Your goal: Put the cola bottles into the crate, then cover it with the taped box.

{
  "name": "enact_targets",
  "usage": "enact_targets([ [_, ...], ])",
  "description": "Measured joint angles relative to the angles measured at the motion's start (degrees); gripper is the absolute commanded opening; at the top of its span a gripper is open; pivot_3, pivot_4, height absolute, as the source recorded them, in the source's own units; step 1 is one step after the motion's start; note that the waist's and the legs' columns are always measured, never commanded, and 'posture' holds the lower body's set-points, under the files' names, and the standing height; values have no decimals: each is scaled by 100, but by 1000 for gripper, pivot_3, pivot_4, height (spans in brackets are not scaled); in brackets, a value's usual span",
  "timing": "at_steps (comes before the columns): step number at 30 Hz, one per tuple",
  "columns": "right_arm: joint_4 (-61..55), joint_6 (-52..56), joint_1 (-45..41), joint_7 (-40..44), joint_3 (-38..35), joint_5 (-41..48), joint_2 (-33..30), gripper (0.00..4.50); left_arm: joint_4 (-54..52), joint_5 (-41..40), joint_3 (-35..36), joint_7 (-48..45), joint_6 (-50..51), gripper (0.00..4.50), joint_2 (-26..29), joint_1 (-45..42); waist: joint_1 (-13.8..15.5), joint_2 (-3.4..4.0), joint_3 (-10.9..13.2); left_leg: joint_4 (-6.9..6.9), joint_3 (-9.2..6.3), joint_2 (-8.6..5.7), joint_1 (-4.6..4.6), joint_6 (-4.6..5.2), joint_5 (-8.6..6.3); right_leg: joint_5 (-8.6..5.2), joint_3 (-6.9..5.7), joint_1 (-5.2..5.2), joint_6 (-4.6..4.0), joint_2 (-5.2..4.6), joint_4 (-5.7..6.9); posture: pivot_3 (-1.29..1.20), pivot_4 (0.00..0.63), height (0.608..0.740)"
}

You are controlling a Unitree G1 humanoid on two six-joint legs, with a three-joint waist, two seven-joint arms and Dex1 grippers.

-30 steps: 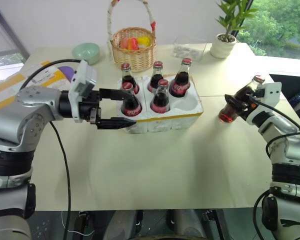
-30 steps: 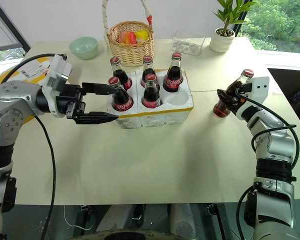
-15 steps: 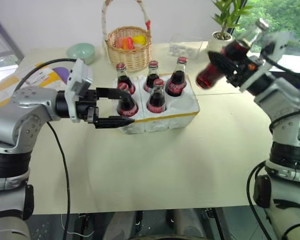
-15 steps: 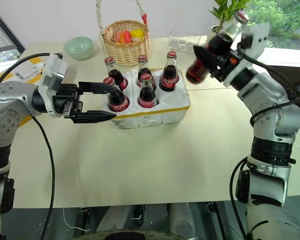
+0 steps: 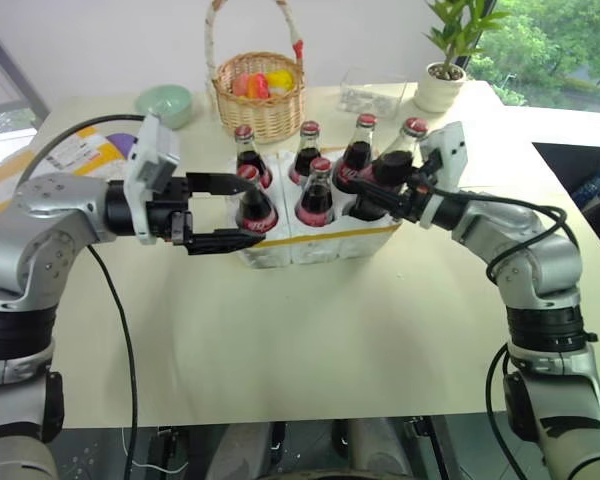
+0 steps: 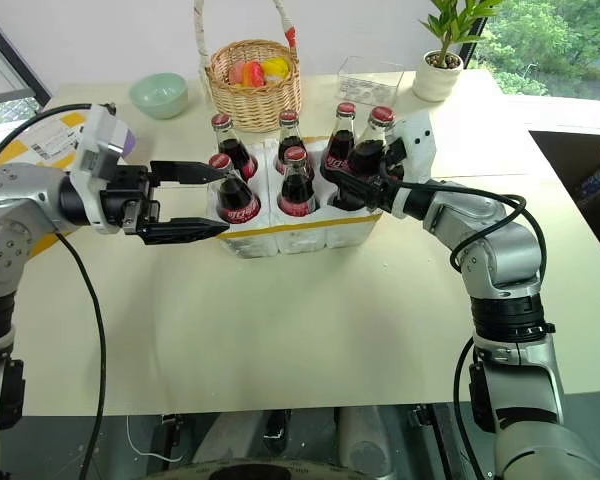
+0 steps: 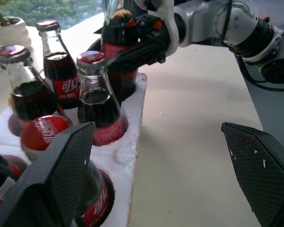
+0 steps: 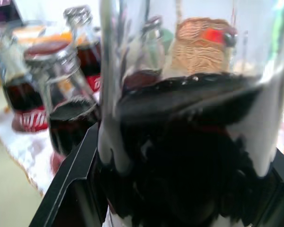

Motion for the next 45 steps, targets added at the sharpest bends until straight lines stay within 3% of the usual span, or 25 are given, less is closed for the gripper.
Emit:
enact_targets([
  [6,891,-513,-331,414,413,-561,248,2727,9,5,-2,23,-12,4500,-33,-8,-35,-10,-6,3,1,0,11,-1,0,0,1,9,0,2,-2,0,150,738],
  [8,1129,-599,-428,505,424,-616,339,3755,13,5,-13,23,-17,4500,-60,-22,-60,-13,-8,1,1,4,23,-1,0,1,2,19,-1,5,-1,0,150,738],
  [10,1345,-573,-535,510,373,-615,447,4461,13,6,-13,24,-17,4500,-62,-23,-69,-14,-9,-2,1,7,49,9,-6,3,3,40,-4,7,-1,0,150,738],
  [18,892,99,-288,725,22,-254,277,4461,-258,3,296,209,8,4500,198,539,-8,-13,-8,-22,-1,8,89,25,-18,1,3,74,-6,4,-7,0,150,738],
  [23,-211,1028,252,1121,-704,584,-669,4461,-717,170,1315,761,38,4500,609,1659,12,-10,-4,-55,1,4,86,29,-20,1,5,65,-7,-5,-23,0,150,738],
  [28,-1093,1354,554,1854,-1635,1370,-1820,4461,-896,1146,2275,1736,-174,4500,765,2756,1,-12,-5,-74,4,11,97,25,-18,-1,3,72,-10,-4,-39,0,150,738],
  [32,-1094,1569,488,2127,-2024,1828,-2232,4461,-134,2496,2362,2789,-369,4500,924,3527,-17,-11,-5,-74,12,17,101,25,-18,-8,9,72,-22,-4,-38,0,150,738],
  [36,-1063,1489,228,2318,-2094,1933,-2596,4461,1138,4163,2043,3855,-1384,4500,1341,4225,16,-12,-4,-86,14,18,97,22,-20,-11,9,66,-27,-8,-46,0,150,738],
  [41,-1121,1427,-117,2543,-2099,2280,-2674,4461,2576,4858,1487,4517,-2317,4500,1332,3692,151,-13,-5,-87,13,20,90,8,-30,-8,2,70,-33,-12,-70,0,150,738],
  [45,-1172,1438,-329,2449,-2225,2594,-2697,4461,4539,5389,691,5039,-3452,4500,1288,2705,141,-22,-10,-90,14,20,85,10,-32,3,1,66,-18,-12,-74,0,150,738],
])
